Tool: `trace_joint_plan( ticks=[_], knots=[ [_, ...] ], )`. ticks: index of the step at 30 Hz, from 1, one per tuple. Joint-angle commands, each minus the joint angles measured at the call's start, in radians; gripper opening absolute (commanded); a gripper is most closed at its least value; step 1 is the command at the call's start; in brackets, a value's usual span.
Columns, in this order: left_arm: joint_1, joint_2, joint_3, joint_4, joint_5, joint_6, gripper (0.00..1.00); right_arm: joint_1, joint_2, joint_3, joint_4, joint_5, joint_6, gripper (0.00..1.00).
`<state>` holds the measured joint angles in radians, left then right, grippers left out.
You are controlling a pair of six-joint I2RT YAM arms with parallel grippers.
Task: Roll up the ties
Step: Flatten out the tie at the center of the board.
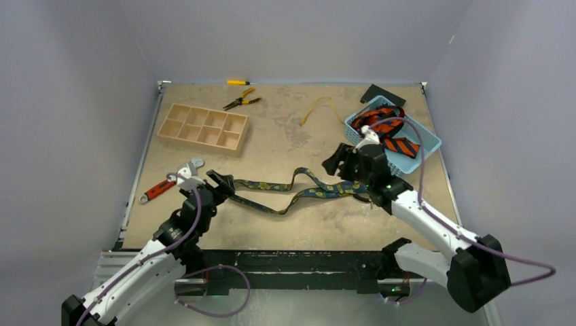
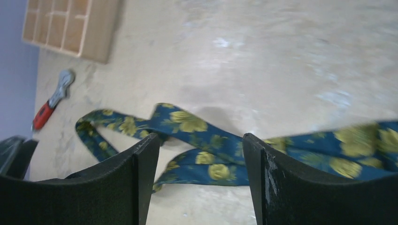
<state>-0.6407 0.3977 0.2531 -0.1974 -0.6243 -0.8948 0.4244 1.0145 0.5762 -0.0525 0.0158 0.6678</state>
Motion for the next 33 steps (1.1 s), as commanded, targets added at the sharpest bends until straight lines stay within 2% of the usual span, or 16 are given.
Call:
trace_joint_plan(
  ticks=[1,5,9,12,19,23,26,28,33],
  knots=[
    [0.007,0.187,0.118,-0.082,-0.055,0.02,0.74,0.115,0.115,0.102,0.049,0.053,-0.073,0.69],
    [0.007,0.351,0.149,-0.021,-0.039,0.09,0.66,0.131,0.182,0.106,0.112,0.038,-0.058,0.69],
    [0.007,0.462,0.188,0.03,0.023,0.196,0.57,0.141,0.164,0.103,0.116,0.049,-0.071,0.69],
    [0.007,0.572,0.263,-0.02,0.023,0.257,0.56,0.143,0.123,0.092,0.106,0.065,-0.088,0.7],
    [0.007,0.745,0.347,-0.036,0.018,0.37,0.62,0.141,0.066,0.091,0.093,0.046,-0.095,0.7],
    [0.007,0.825,0.376,-0.019,0.047,0.389,0.57,0.142,0.049,0.108,0.07,0.038,-0.104,0.7],
    [0.01,0.859,0.377,0.007,0.069,0.389,0.47,0.141,0.031,0.113,0.062,0.038,-0.113,0.71],
    [0.009,0.856,0.36,0.033,0.072,0.351,0.46,0.142,0.032,0.114,0.056,0.038,-0.116,0.71],
    [0.009,0.619,0.193,0.201,0.13,0.212,0.46,0.142,0.093,0.104,0.032,0.009,-0.106,0.72]
  ],
)
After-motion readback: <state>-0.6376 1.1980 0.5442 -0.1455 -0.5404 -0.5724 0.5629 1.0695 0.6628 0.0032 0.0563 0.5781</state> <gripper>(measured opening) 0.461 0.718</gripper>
